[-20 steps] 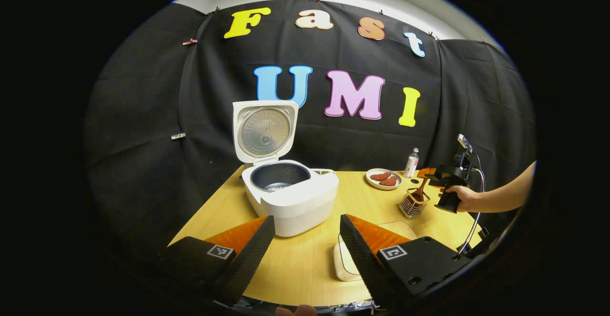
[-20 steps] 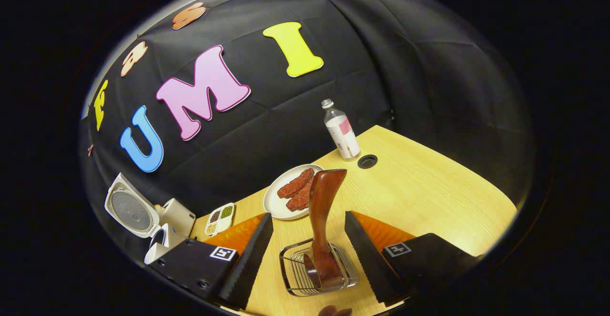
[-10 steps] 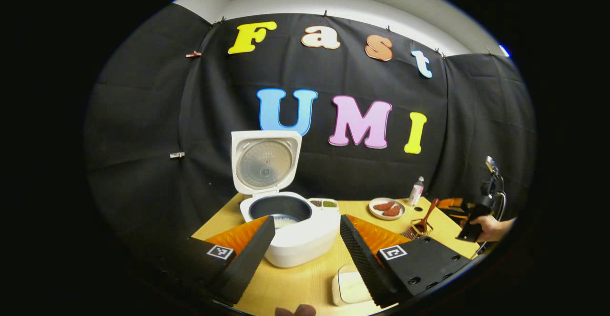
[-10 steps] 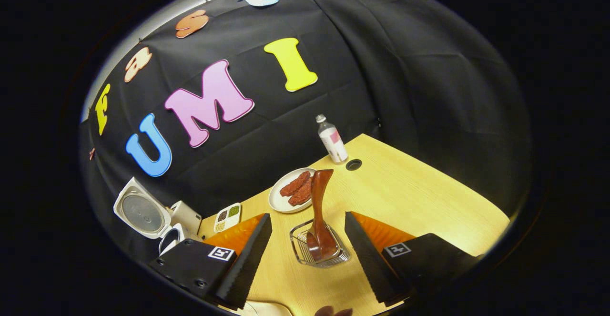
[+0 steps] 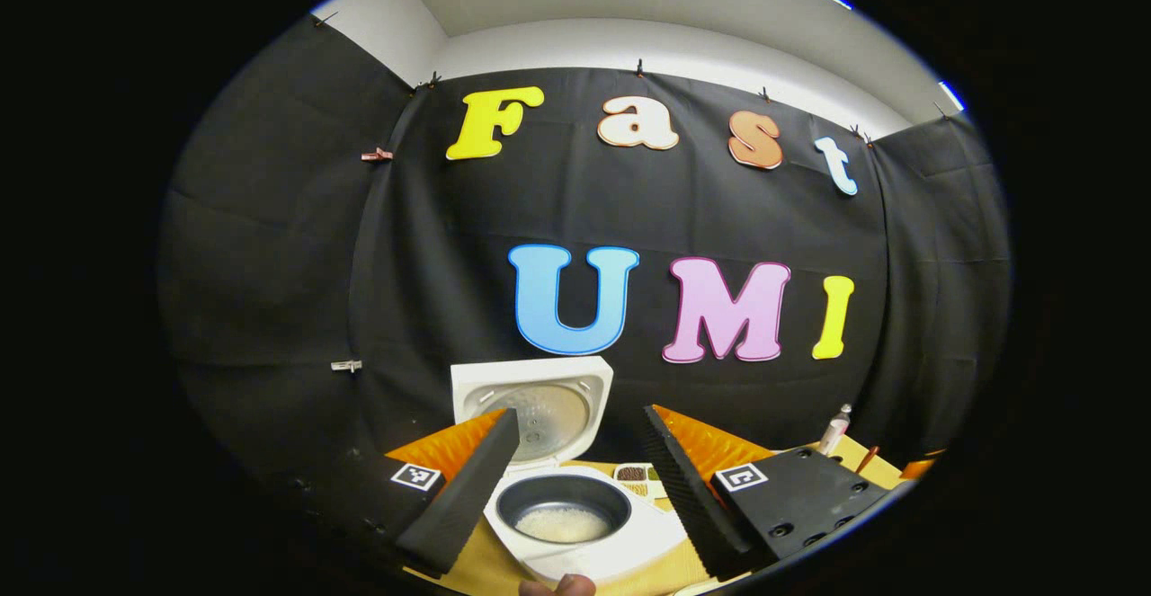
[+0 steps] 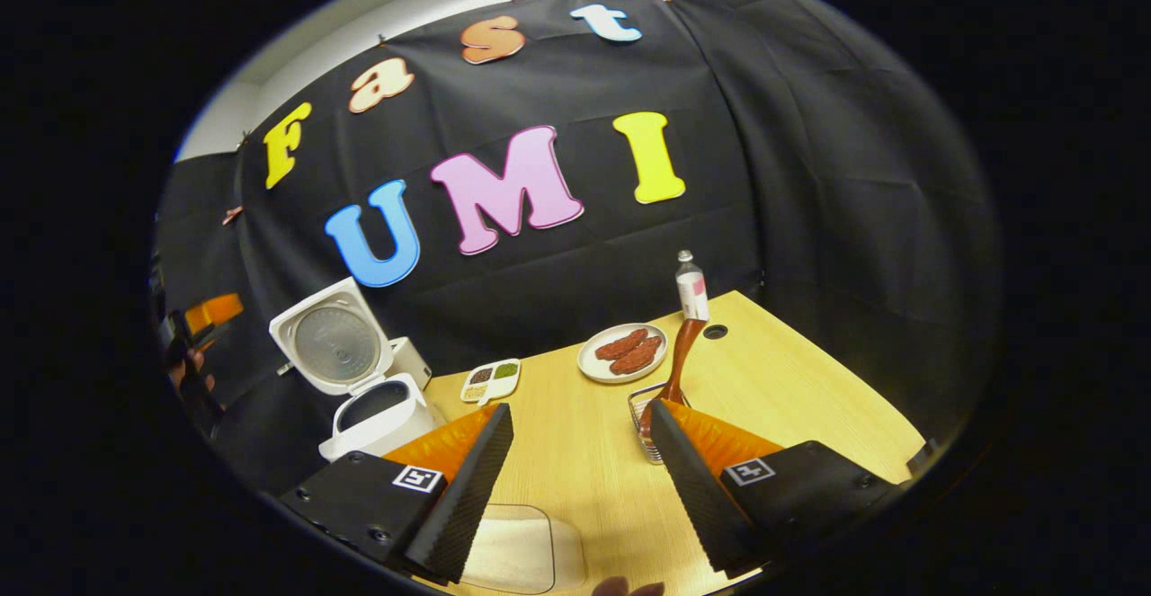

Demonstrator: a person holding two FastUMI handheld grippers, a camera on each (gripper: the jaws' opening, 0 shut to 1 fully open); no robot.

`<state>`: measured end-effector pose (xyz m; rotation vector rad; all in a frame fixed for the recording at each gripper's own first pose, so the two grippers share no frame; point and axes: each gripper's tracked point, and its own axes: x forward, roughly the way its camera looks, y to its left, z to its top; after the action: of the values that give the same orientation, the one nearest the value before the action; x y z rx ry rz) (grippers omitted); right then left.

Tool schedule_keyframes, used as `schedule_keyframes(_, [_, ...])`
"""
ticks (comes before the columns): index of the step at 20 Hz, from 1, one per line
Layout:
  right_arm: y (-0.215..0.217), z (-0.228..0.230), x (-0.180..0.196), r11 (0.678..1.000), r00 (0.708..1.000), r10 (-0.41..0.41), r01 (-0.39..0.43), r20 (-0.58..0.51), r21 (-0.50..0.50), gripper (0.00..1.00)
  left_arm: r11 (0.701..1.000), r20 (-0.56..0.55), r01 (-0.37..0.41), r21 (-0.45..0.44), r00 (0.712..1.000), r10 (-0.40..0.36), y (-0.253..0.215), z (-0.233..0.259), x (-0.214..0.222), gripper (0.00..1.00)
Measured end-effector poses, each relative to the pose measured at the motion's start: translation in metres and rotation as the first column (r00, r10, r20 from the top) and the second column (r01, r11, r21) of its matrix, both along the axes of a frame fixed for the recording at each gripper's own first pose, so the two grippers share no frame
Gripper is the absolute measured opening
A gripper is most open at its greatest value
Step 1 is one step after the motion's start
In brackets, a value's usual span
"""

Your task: Close the left gripper, press the button to open the rice cooker; take a wooden spoon from the chopstick holder with the right hand, scoop a spoonful of rice and pour it into the rice cooker, then put the wooden spoon back into the chopstick holder.

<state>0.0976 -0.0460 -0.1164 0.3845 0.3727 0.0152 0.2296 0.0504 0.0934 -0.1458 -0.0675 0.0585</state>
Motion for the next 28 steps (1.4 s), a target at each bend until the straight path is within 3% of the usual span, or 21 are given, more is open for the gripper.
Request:
schedule_keyframes(4, [0.034, 0.014, -0.025, 0.998, 0.998, 0.055, -0.055, 0.011, -0.005, 0.98, 0.998, 0.040, -0.055, 0.000, 0.998, 0.055, 0.033, 0.028, 0.055, 0.95])
schedule_keyframes(8, [0.052, 0.024, -0.044, 0.997, 0.997, 0.072, -0.071, 0.021, -0.023, 0.98, 0.996, 0.002, -0.094, -0.002, 0.996, 0.094, 0.056, 0.030, 0.115, 0.95])
schedule_keyframes(13, [0.047, 0.034, -0.058, 0.999, 0.999, 0.030, -0.029, 0.032, -0.033, 0.97, 0.990, -0.056, -0.127, 0.068, 0.990, 0.131, 0.074, 0.021, 0.181, 0.95])
schedule_keyframes(18, [0.035, 0.030, -0.075, 0.999, 0.999, -0.032, 0.033, 0.012, -0.034, 0.98, 0.986, -0.159, -0.153, 0.060, 0.974, 0.160, 0.090, -0.012, 0.229, 0.94])
schedule_keyframes(20, [0.029, 0.028, -0.079, 0.998, 0.999, -0.053, 0.053, 0.005, -0.034, 0.98, 0.985, -0.219, -0.156, 0.073, 0.961, 0.169, 0.096, -0.033, 0.239, 0.95])
schedule_keyframes(22, [0.024, 0.028, -0.083, 0.997, 0.998, -0.069, 0.069, 0.003, -0.039, 0.98, 0.988, -0.268, -0.156, 0.021, 0.951, 0.156, 0.095, -0.053, 0.238, 0.95])
schedule_keyframes(24, [0.022, 0.028, -0.084, 0.997, 0.997, -0.076, 0.076, -0.002, -0.033, 0.98, 0.989, -0.250, -0.151, -0.009, 0.958, 0.144, 0.088, -0.054, 0.233, 1.00])
schedule_keyframes(26, [0.021, 0.029, -0.083, 0.996, 0.997, -0.078, 0.078, 0.002, -0.031, 0.98, 0.989, -0.229, -0.135, 0.052, 0.963, 0.144, 0.080, -0.055, 0.214, 1.00])
schedule_keyframes(28, [0.024, 0.029, -0.080, 0.998, 0.998, -0.065, 0.065, 0.002, -0.027, 0.98, 0.992, -0.214, -0.123, 0.036, 0.968, 0.128, 0.065, -0.059, 0.194, 0.99])
